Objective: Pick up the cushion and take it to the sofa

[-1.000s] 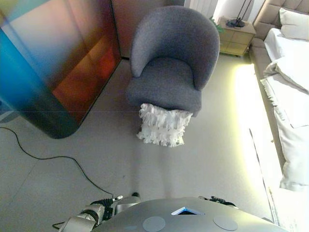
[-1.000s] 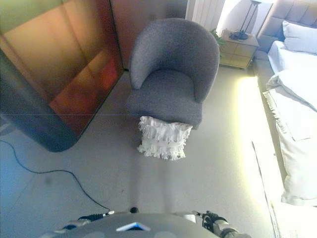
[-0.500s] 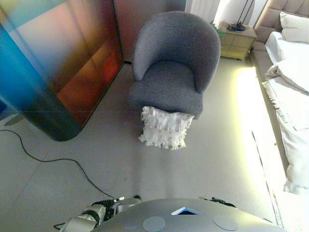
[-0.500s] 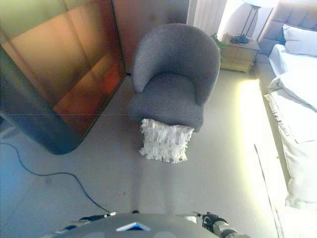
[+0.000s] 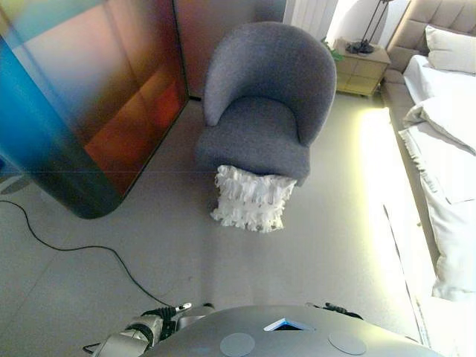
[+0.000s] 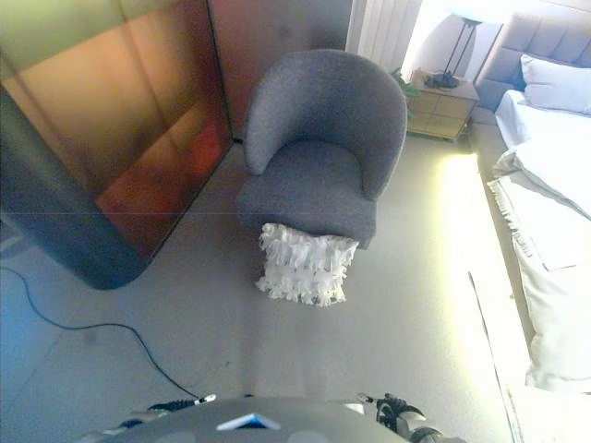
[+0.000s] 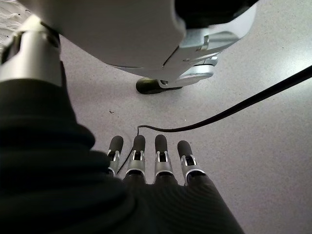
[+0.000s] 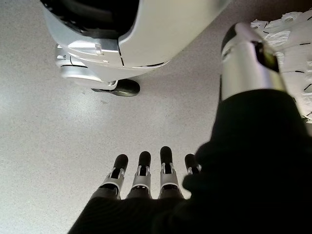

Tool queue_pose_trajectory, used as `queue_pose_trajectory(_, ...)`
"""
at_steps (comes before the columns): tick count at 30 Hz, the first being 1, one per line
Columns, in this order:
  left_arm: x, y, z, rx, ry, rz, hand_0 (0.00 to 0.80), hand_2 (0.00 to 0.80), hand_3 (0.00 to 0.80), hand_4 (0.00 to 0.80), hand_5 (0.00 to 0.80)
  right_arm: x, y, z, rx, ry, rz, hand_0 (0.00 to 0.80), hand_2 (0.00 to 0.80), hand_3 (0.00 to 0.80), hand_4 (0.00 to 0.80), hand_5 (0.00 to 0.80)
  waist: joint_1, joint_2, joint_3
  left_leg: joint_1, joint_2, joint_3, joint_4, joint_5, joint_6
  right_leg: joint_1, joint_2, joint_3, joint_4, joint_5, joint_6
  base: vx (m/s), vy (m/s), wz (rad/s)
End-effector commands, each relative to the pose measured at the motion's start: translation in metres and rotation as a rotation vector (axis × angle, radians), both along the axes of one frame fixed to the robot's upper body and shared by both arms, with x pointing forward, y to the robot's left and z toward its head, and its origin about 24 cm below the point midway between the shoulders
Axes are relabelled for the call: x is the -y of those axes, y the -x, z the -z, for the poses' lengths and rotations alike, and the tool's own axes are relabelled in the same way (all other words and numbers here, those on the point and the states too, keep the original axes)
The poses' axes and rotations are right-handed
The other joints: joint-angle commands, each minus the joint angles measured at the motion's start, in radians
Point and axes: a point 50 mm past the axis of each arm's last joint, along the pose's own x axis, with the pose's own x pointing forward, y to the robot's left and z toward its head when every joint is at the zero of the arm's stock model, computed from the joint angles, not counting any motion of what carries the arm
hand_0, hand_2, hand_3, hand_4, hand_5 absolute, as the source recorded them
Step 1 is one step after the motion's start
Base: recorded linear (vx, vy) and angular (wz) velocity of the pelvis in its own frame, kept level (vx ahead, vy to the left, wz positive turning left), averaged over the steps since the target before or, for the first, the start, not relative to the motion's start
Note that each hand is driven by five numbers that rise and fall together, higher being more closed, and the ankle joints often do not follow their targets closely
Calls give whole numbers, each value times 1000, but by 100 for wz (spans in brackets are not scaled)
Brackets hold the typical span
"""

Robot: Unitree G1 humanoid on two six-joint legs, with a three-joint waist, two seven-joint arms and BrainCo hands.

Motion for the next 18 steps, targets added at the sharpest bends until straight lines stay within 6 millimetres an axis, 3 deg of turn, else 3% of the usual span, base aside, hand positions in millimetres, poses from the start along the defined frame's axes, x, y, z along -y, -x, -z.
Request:
queue_pose_trajectory(1, 13, -13, 2, 5, 24, 6, 0, 0, 0, 0, 0, 6, -23, -3, 43, 23, 13, 0, 0, 0, 0, 0, 27, 36, 44, 48, -28, 49, 8, -126, 44, -73, 4, 0, 3, 39, 52, 10, -43, 1)
queue_pose_trajectory(9, 10, -10, 2, -2, 10, 15, 0, 0, 0, 0, 0, 6, -23, -3, 41, 18, 21, 0, 0, 0, 0, 0, 26, 36, 42, 51, -22, 53, 8, -125, 40, -67, 11, -6, 3, 33, 48, 23, -56, 0)
queue_pose_trajectory(14, 8, -13, 1, 17, -15, -1, 0, 0, 0, 0, 0, 6, -27, -3, 43, 17, 24, 0, 0, 0, 0, 0, 22, 29, 51, 66, -10, 56, 11, -118, 38, -64, 27, 21, 3, 30, 33, 29, -105, 0)
queue_pose_trajectory(16, 7, -17, 0, 49, -30, -25, 0, 0, 0, 0, 0, 7, -31, -4, 44, 14, 4, 0, 0, 0, 0, 0, 26, 8, 65, 25, 7, 75, 138, -149, 28, -76, 17, 22, 19, 34, 21, -13, -171, 0)
queue_pose_trajectory(17, 7, -20, 0, 66, -32, -39, 0, 0, 0, 0, 0, 8, -33, -5, 45, 13, -12, 0, 0, 0, 0, 0, 30, -9, 78, -19, 20, 90, 264, -157, 30, -84, 9, 20, 30, 34, 9, -34, -182, 1)
queue_pose_trajectory(18, 6, -22, 0, 77, -33, -48, 0, 0, 0, 0, 0, 9, -35, -5, 43, 16, -21, 0, 0, 0, 0, 0, 34, -14, 88, -60, 29, 91, 330, -142, 30, -90, 9, 18, 39, 34, -2, -41, -195, 6)
